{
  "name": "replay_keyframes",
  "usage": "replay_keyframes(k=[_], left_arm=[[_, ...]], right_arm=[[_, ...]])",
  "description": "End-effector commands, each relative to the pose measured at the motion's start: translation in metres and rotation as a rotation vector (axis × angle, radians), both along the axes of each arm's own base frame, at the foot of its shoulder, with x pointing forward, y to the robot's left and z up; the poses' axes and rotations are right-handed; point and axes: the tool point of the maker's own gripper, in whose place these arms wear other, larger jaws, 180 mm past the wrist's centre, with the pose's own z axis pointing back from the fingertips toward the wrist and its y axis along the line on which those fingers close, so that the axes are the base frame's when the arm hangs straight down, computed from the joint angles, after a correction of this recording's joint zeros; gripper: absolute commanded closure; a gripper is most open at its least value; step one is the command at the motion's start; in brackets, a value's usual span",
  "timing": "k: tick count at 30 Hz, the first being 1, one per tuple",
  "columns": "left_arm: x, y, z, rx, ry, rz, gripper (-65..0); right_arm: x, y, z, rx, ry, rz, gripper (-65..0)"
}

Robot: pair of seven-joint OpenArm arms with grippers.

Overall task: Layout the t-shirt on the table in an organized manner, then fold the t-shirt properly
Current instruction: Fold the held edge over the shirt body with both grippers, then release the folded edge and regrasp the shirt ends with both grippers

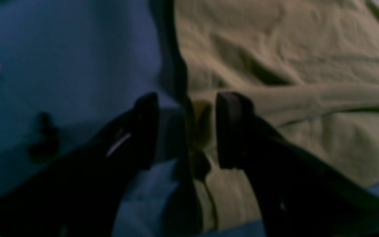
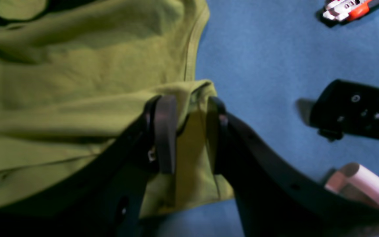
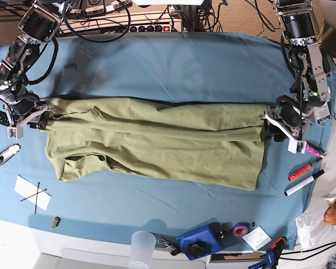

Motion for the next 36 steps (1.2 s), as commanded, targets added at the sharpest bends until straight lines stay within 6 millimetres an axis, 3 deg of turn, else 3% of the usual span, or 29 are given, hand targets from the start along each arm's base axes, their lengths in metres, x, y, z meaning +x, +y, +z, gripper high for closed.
replay_keyframes(k=[1, 5, 10, 14, 19, 30, 36], left_arm=[[0.009, 0.002, 0.02, 0.014, -0.049, -0.008, -28.6], [0.004, -0.003, 0.03, 0.047, -0.021, -0.045, -28.6], [-0.021, -0.013, 0.011, -0.011, 0.133, -0.072, -28.6], [-0.037, -0.005, -0.002, -0.018, 0.172, -0.043, -28.6], [-0.049, 0.005, 0.008, -0.096, 0.148, -0.017, -28.6], [-0.06, 0.005, 0.001, -0.15, 0.183, -0.022, -28.6], [-0.057, 0.005, 0.003, -0.157, 0.159, -0.015, -28.6]], right_arm=[[0.013, -0.007, 0.028, -0.006, -0.102, -0.002, -16.9], [0.016, -0.011, 0.039, 0.03, -0.15, -0.025, -16.9], [0.005, -0.027, 0.041, 0.055, -0.14, -0.084, -16.9], [-0.009, -0.038, 0.056, 0.14, -0.204, -0.098, -16.8], [-0.032, -0.059, 0.066, 0.225, -0.244, -0.183, -16.8], [-0.079, -0.064, 0.034, 0.233, -0.134, -0.224, -16.8], [-0.085, -0.057, 0.021, 0.253, -0.113, -0.231, -16.9]])
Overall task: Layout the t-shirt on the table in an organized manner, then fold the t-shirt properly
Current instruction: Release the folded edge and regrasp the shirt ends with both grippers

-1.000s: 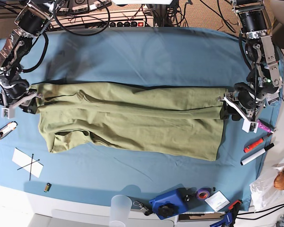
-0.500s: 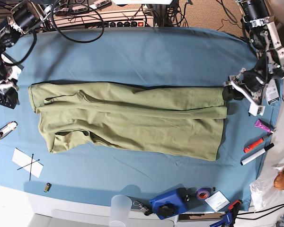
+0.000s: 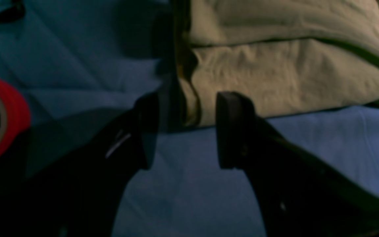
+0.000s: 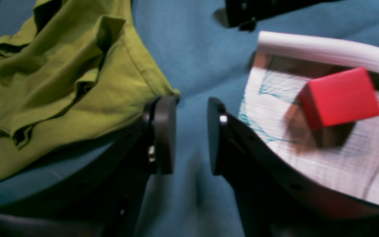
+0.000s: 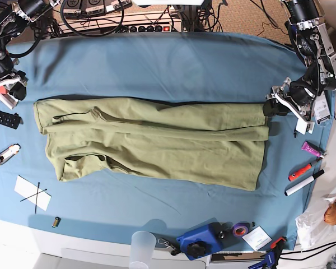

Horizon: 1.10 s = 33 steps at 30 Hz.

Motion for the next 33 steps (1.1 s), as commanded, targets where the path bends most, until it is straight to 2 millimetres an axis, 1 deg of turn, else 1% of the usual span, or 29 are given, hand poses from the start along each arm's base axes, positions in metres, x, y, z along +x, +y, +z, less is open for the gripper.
replay_keyframes(k=[1, 3, 5, 7, 9, 11, 14, 17, 20, 24, 26, 28, 30, 33], left_arm=[[0.008, 0.003, 0.012, 0.001, -0.047, 0.0, -28.6], [0.008, 0.003, 0.012, 0.001, -0.048, 0.0, -28.6], [0.008, 0.002, 0.013, 0.002, -0.051, -0.006, -28.6], [0.009, 0.002, 0.013, 0.003, -0.051, -0.006, -28.6], [0.008, 0.002, 0.013, 0.002, -0.051, -0.006, -28.6], [0.009, 0.002, 0.013, 0.002, -0.051, -0.006, -28.6], [0.008, 0.002, 0.013, 0.003, -0.051, -0.006, -28.6], [0.008, 0.002, 0.013, 0.002, -0.051, -0.006, -28.6], [0.008, 0.002, 0.013, 0.002, -0.051, -0.006, -28.6], [0.008, 0.002, 0.013, 0.002, -0.051, -0.007, -28.6], [0.008, 0.002, 0.013, 0.002, -0.05, -0.006, -28.6], [0.008, 0.002, 0.012, 0.003, -0.047, -0.008, -28.6], [0.007, 0.002, 0.012, 0.004, -0.042, -0.01, -28.6], [0.007, 0.002, 0.011, 0.003, -0.041, -0.011, -28.6]], right_arm=[[0.01, -0.005, 0.018, -0.03, -0.064, 0.003, -16.9], [0.015, 0.0, 0.018, -0.026, -0.09, 0.007, -16.9], [0.02, 0.008, 0.012, -0.029, -0.075, 0.035, -16.9], [0.029, 0.016, 0.005, -0.023, -0.069, 0.057, -16.9], [0.038, 0.023, -0.007, 0.017, -0.06, 0.049, -16.9], [0.042, 0.026, -0.024, 0.072, -0.037, 0.025, -16.9], [0.042, 0.026, -0.036, 0.139, -0.061, -0.013, -16.9], [0.04, 0.03, -0.028, 0.185, -0.127, -0.004, -16.9], [0.035, 0.024, -0.02, 0.231, -0.166, -0.033, -16.9], [0.023, 0.016, -0.02, 0.252, -0.15, -0.062, -17.0], [0.02, 0.01, -0.015, 0.256, -0.176, -0.087, -17.4], [0.021, 0.007, -0.008, 0.264, -0.208, -0.091, -21.1], [0.022, 0.005, -0.006, 0.257, -0.204, -0.085, -25.6], [0.021, 0.0, -0.002, 0.242, -0.199, -0.08, -26.5]])
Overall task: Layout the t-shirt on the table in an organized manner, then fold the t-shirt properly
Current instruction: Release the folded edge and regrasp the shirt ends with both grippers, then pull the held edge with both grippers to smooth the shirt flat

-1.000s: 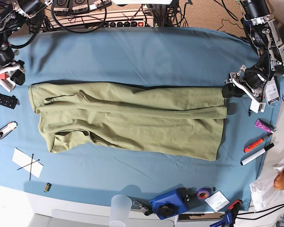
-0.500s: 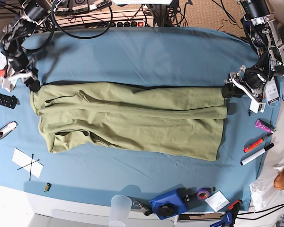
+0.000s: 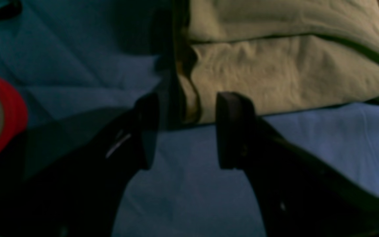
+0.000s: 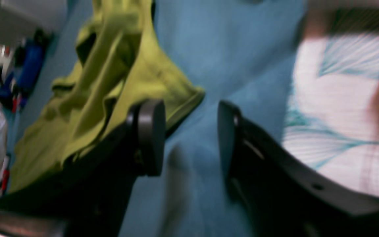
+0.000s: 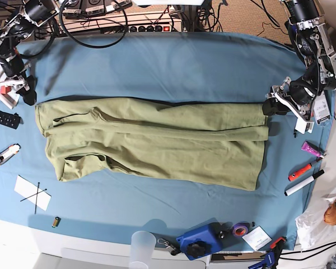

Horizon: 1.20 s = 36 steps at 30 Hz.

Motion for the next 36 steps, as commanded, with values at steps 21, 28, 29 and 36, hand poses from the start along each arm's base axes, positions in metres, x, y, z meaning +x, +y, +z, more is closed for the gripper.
replay_keyframes(k=[21, 28, 29, 36], left_arm=[[0.008, 0.002, 0.012, 0.0, -0.046, 0.0, -28.6], [0.008, -0.003, 0.014, -0.02, -0.067, -0.018, -28.6], [0.008, -0.005, 0.016, -0.034, -0.074, -0.02, -28.6], [0.008, -0.001, -0.001, -0.072, -0.042, 0.022, -28.6]], right_arm=[[0.042, 0.004, -0.001, -0.065, 0.034, -0.035, -26.4], [0.043, 0.014, -0.006, -0.047, 0.03, -0.024, -26.4], [0.043, 0.014, -0.006, -0.047, 0.03, -0.024, -26.4], [0.04, 0.017, -0.01, -0.04, 0.051, -0.007, -26.4]])
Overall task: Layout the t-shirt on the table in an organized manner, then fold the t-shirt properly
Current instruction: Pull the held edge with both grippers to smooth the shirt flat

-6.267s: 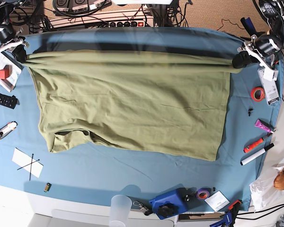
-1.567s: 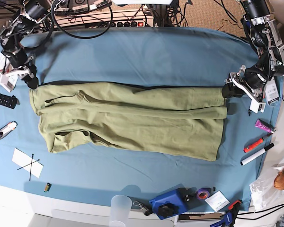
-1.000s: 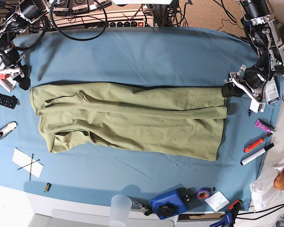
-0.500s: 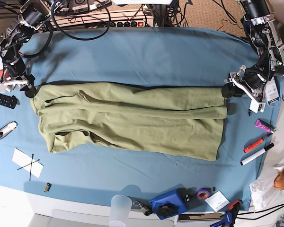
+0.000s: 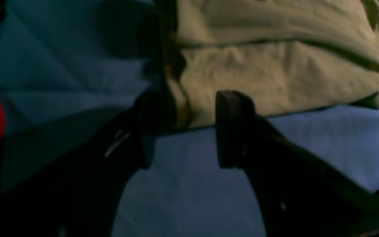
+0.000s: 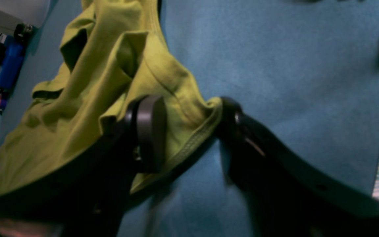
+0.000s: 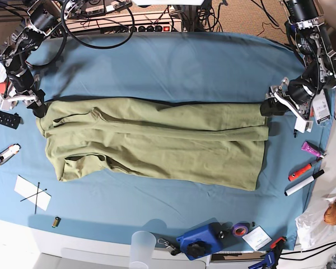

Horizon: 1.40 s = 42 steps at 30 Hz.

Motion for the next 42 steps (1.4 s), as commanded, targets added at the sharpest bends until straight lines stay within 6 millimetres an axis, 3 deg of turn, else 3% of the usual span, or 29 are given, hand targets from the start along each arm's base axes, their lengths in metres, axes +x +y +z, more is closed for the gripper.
replay_keyframes(k=[1, 4, 8, 15, 18, 20, 22, 27, 35, 42], left_arm=[[0.007, 0.004, 0.002, -0.015, -0.015, 0.014, -28.6], [0.008, 0.004, -0.018, -0.089, 0.032, 0.045, -28.6], [0.012, -0.017, -0.015, -0.246, 0.046, -0.008, -28.6], [0.002, -0.026, -0.02, -0.262, 0.118, -0.062, -27.9], [0.005, -0.022, -0.021, -0.259, 0.114, -0.024, -19.9], [0.007, -0.02, -0.021, -0.251, 0.104, -0.016, -9.6], [0.007, -0.02, -0.02, -0.25, 0.103, -0.019, 0.0], [0.004, -0.022, -0.022, -0.249, 0.121, -0.032, 0.0], [-0.002, -0.02, -0.021, -0.245, 0.15, -0.052, 0.0], [0.0, 0.002, -0.009, -0.226, 0.114, -0.002, 0.0]], right_arm=[[0.003, -0.004, 0.009, -0.025, -0.007, 0.017, -26.4], [0.003, -0.003, 0.009, -0.028, -0.007, 0.03, -26.4], [0.003, -0.001, 0.009, -0.032, -0.008, 0.043, -26.4], [0.003, -0.001, 0.009, -0.033, -0.01, 0.043, -25.3], [0.006, 0.0, 0.012, -0.045, -0.027, 0.06, -13.3], [0.009, 0.0, 0.015, -0.047, -0.036, 0.061, -2.3], [0.015, 0.0, 0.019, -0.054, -0.045, 0.062, 0.0], [0.025, -0.006, 0.029, -0.081, -0.057, 0.061, 0.0], [0.021, -0.016, 0.033, -0.099, -0.045, 0.059, 0.0], [0.006, -0.017, 0.031, -0.079, -0.044, 0.073, 0.0]])
